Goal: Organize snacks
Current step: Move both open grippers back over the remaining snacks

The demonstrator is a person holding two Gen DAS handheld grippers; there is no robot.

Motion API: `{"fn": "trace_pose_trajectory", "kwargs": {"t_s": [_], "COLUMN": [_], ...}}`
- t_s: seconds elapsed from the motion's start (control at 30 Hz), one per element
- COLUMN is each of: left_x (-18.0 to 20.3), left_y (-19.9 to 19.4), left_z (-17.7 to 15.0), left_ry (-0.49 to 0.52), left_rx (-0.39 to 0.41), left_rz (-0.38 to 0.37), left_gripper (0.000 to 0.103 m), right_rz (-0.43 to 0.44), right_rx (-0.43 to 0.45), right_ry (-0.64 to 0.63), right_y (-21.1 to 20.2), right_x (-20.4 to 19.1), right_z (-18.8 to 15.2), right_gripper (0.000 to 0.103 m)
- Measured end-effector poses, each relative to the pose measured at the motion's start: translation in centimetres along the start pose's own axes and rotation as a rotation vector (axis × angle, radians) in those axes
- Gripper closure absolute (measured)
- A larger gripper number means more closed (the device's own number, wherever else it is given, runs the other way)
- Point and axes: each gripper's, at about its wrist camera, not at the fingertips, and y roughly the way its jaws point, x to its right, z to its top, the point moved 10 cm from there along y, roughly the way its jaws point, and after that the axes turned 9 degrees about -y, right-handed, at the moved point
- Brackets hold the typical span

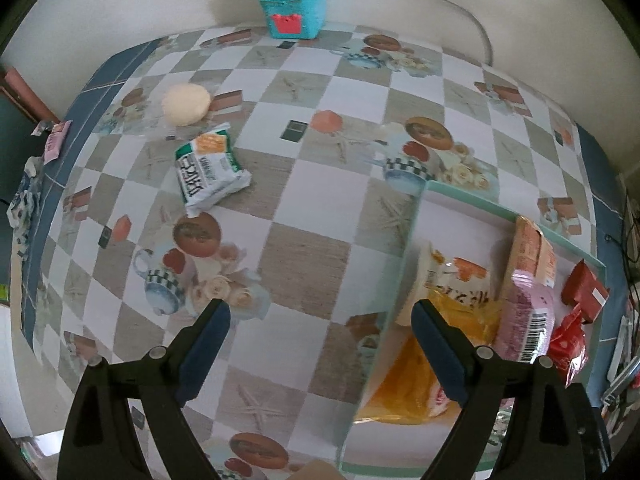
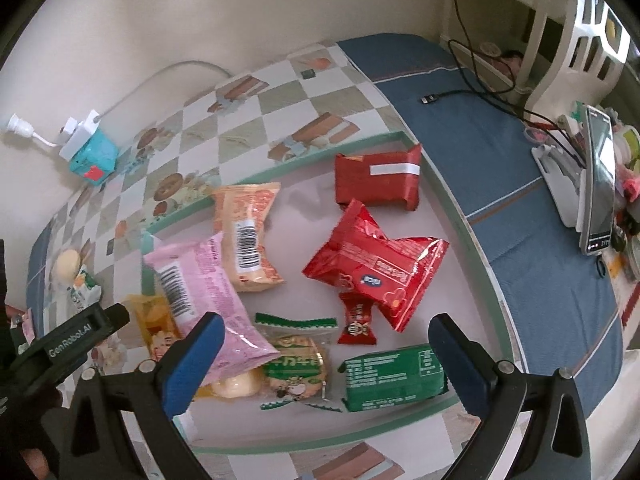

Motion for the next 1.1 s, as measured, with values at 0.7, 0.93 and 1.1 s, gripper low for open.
{"fn": "trace_pose_trajectory", "kwargs": {"t_s": [0.7, 0.93, 1.1], "left_x": [-12.6, -16.4, -19.3], "left_y": [-3.5, -3.3, -3.3], "left_z": [5.1, 5.7, 6.3], "left_ry": [-0.099, -0.154, -0.199], "left_rx": [0.132, 0.119, 0.116], "left_rz": [0.140, 0.140, 0.141], "left_gripper": [0.011, 0.011, 0.011], "right_rz": [0.006, 0.025, 0.039], "right_rx": [0.102, 0.100, 0.096], "right_ry": [-0.100, -0.191, -0.248], "right_y": [-3.7, -3.4, -3.0], "right_x": [-7.2, -12.8, -16.5], "right_z": [1.8, 1.1, 0.5], "right_gripper": [0.000, 0.000, 0.000]}}
